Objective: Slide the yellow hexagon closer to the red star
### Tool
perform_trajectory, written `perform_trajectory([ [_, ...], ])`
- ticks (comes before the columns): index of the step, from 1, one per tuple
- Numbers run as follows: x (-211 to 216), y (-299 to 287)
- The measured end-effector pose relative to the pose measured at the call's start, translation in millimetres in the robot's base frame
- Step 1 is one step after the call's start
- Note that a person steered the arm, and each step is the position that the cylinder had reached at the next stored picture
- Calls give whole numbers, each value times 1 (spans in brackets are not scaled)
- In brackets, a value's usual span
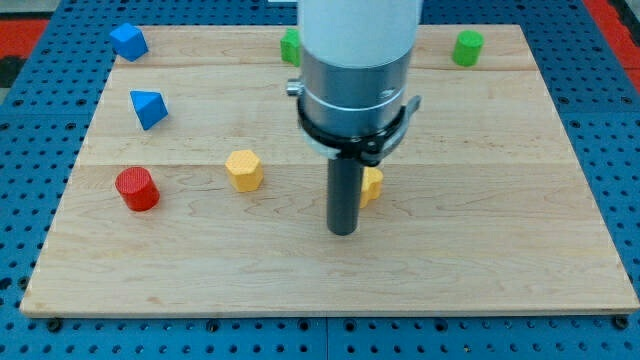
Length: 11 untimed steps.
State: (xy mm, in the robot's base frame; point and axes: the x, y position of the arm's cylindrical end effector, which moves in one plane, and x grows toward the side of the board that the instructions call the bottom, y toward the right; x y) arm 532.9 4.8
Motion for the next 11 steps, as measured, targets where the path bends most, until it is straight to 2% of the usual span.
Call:
perform_trajectory([
  [1,4,-65],
  [2,-12,-105],
  [4,-66,-88],
  [5,-82,-18],
  [6,-83,-6],
  [8,-48,-107],
  [9,-65,-112],
  [10,-92,-80],
  [11,-102,-3],
])
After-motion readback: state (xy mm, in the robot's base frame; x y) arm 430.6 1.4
